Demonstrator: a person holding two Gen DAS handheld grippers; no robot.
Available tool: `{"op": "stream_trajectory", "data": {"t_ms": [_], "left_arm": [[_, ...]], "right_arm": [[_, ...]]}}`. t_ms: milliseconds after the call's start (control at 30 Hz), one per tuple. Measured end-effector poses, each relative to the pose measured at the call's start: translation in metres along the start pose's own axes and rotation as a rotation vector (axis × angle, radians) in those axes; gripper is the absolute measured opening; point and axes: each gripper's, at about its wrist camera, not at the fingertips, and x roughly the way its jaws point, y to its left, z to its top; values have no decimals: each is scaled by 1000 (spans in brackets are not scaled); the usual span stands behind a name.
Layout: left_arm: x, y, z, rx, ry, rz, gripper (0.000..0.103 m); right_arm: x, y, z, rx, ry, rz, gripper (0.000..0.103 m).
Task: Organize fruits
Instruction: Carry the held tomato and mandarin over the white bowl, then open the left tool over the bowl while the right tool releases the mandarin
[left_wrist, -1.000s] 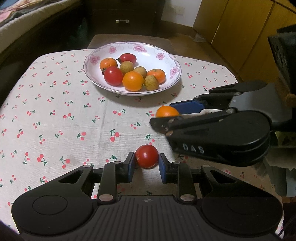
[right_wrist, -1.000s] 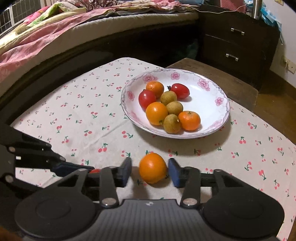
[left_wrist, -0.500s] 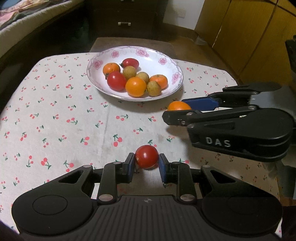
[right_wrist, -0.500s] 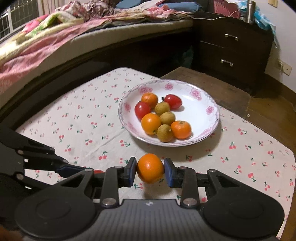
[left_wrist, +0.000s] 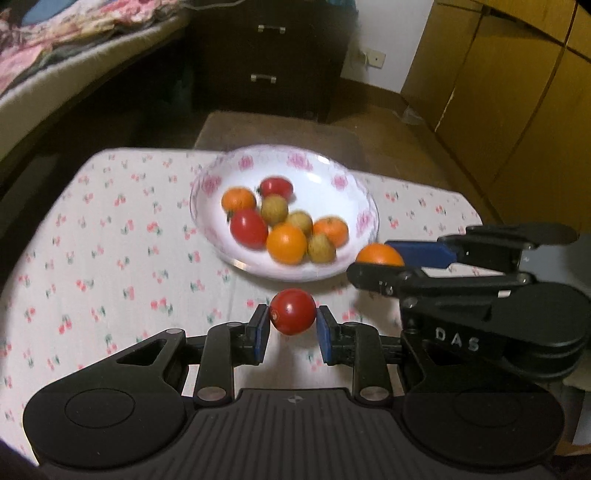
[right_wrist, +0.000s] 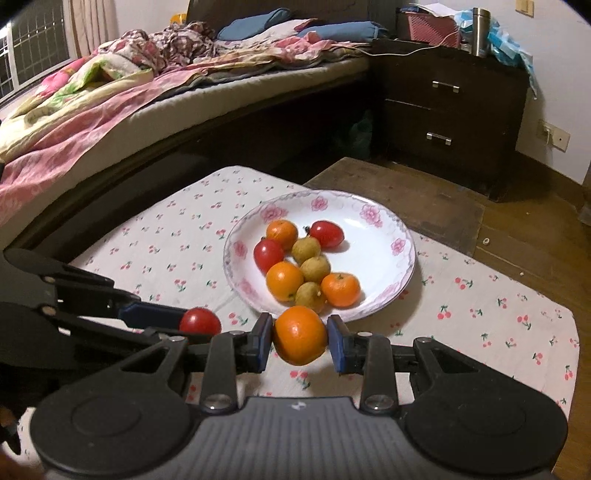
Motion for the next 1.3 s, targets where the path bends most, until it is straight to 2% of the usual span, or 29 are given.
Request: {"op": "stream_trajectory", "data": {"t_ms": [367, 633, 1000, 1300], "left_arm": [[27, 7, 36, -11, -19, 35, 35], [47, 9, 39, -19, 2, 48, 35], [47, 10, 44, -26, -10, 55, 35], [45, 13, 46, -49, -19, 50, 40]], "right_arm": [[24, -23, 21, 64, -26, -41, 49], [44, -32, 28, 72, -22, -56, 49], [51, -37, 34, 90, -38, -67, 49], [50, -43, 36, 132, -49, -57, 51]]}}
